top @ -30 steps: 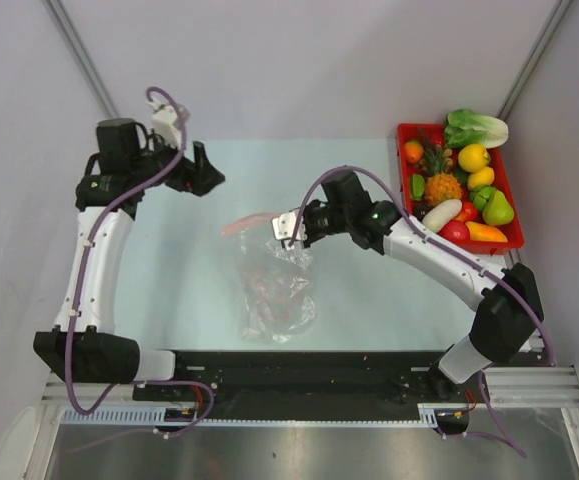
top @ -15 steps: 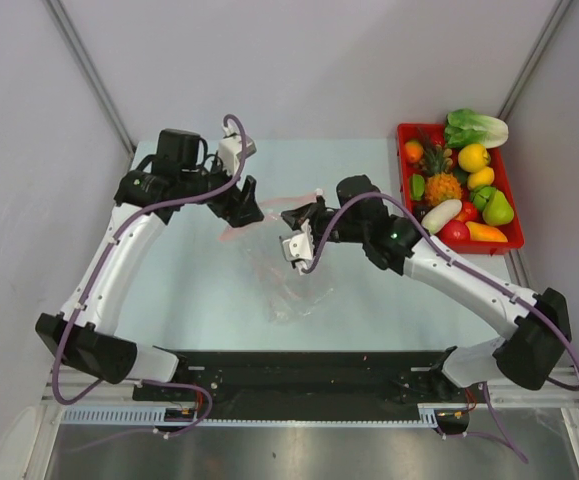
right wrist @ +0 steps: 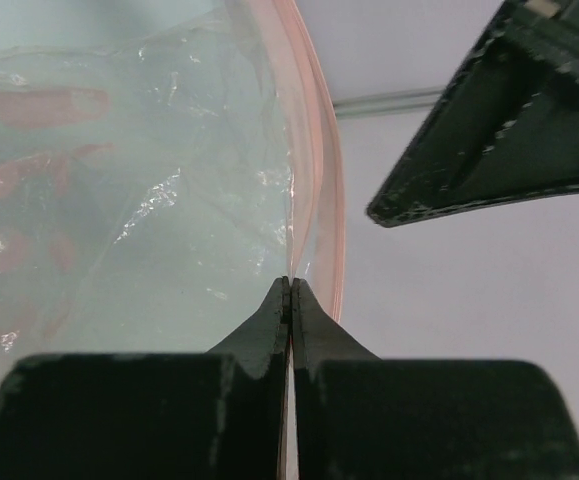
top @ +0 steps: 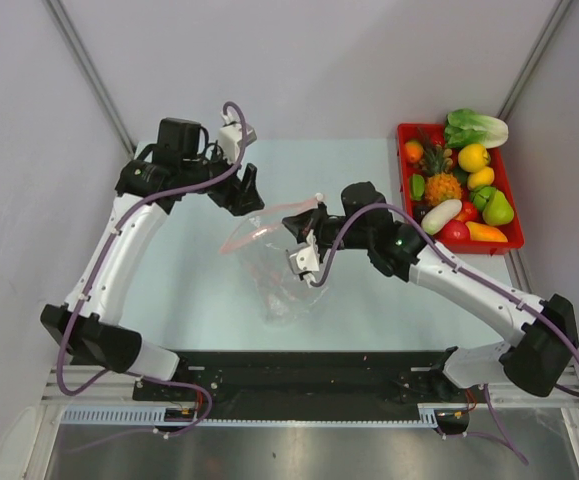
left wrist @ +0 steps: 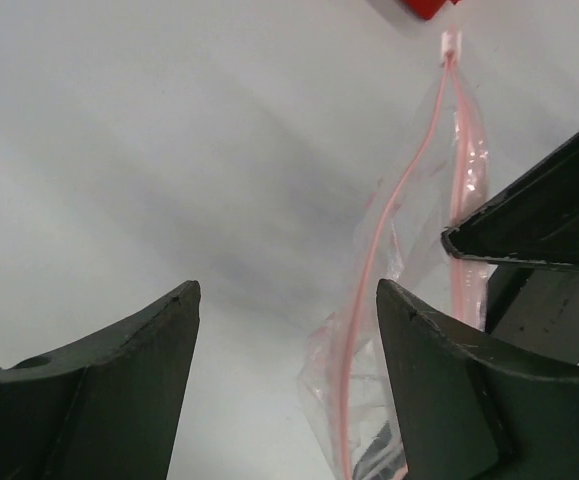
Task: Place the food in the zip-top bag and seal the zipper
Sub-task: Open the zipper of the food storage bag.
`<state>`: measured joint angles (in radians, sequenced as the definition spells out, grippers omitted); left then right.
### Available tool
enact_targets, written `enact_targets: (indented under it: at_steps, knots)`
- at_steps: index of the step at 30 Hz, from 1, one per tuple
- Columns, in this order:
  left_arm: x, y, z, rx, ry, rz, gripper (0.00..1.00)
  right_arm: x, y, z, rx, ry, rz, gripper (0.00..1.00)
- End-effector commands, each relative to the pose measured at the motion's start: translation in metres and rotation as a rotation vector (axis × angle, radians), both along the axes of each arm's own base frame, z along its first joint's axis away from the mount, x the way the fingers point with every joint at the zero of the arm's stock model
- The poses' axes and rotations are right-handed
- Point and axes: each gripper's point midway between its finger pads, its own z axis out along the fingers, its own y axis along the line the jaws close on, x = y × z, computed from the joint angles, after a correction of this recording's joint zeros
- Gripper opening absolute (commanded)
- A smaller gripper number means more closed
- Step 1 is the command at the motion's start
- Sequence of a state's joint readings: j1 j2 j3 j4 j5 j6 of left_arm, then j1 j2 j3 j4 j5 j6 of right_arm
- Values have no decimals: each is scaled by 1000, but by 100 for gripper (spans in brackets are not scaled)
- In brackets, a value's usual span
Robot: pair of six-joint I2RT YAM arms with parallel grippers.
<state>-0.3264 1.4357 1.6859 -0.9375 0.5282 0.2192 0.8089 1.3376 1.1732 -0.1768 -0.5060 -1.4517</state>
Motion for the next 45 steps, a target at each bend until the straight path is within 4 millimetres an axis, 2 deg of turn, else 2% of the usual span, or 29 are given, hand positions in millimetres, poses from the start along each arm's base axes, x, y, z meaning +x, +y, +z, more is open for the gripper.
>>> enact_targets:
  at_steps: [1,4,7,11,16,17,18,20,21,23,24,26,27,28,30,31,32,33,34,35,36,37,38,39,40,41,43,44,45]
  knots:
    - [-4,-3,-14,44,32,-49,75,-10,2,31,77,-92,47,0]
    - [-1,-6,-21,47,43,-44,73,-12,2,31,84,-96,54,0]
    - [1,-10,-24,40,66,-51,67,-14,1,33,92,-107,61,0]
    - [-5,-18,-26,21,100,-99,56,-12,2,33,102,-123,56,0]
    - [-16,-26,-37,29,133,-153,57,-9,3,37,122,-131,50,0]
    - [-16,-28,-38,27,137,-152,51,-9,3,37,123,-128,51,0]
    - [-14,-28,-37,23,140,-145,34,-8,5,43,147,-143,52,0]
    - [-10,-28,-36,10,161,-119,19,-8,5,42,157,-144,56,0]
    - [-4,-26,-28,-1,146,-89,0,-4,5,49,185,-168,47,0]
    - [19,-11,-11,-92,162,54,0,6,3,43,215,-165,-4,0]
    - [26,-2,0,-141,160,107,0,11,3,53,261,-201,-26,0]
    - [45,27,13,-167,126,254,0,34,-3,45,270,-189,-117,11]
    - [42,33,26,-177,86,278,0,48,-13,51,300,-198,-177,28]
    - [42,37,33,-187,63,298,0,57,-16,47,318,-155,-214,38]
    - [38,40,40,-196,21,337,0,70,-27,53,365,-128,-284,58]
    - [29,35,49,-188,-13,337,0,76,-35,55,380,-111,-317,66]
    - [26,35,50,-166,-34,355,0,77,-40,53,396,-55,-345,68]
    - [33,48,47,-103,-73,461,0,79,-46,53,408,-24,-381,70]
    - [25,38,49,-84,-96,458,0,79,-50,51,420,20,-402,73]
    - [25,38,48,-58,-118,490,0,75,-58,47,439,120,-435,74]
    - [31,49,43,-4,-141,590,0,75,-64,47,464,184,-473,75]
    - [27,35,35,31,-143,583,0,73,-67,47,482,245,-494,75]
    - [27,31,31,51,-144,593,0,72,-73,35,463,332,-532,75]
    - [29,32,21,83,-143,637,0,67,-77,43,539,466,-559,77]
    - [27,17,17,85,-144,615,0,65,-80,45,562,537,-572,77]
    - [31,10,-1,117,-117,619,0,66,-90,36,566,636,-622,77]
    - [35,-6,-18,112,-73,636,0,62,-93,37,637,851,-658,77]
    - [42,-15,-40,144,-31,639,0,61,-98,29,644,937,-698,77]
    - [46,-21,-51,132,9,660,0,65,-107,24,707,1083,-742,77]
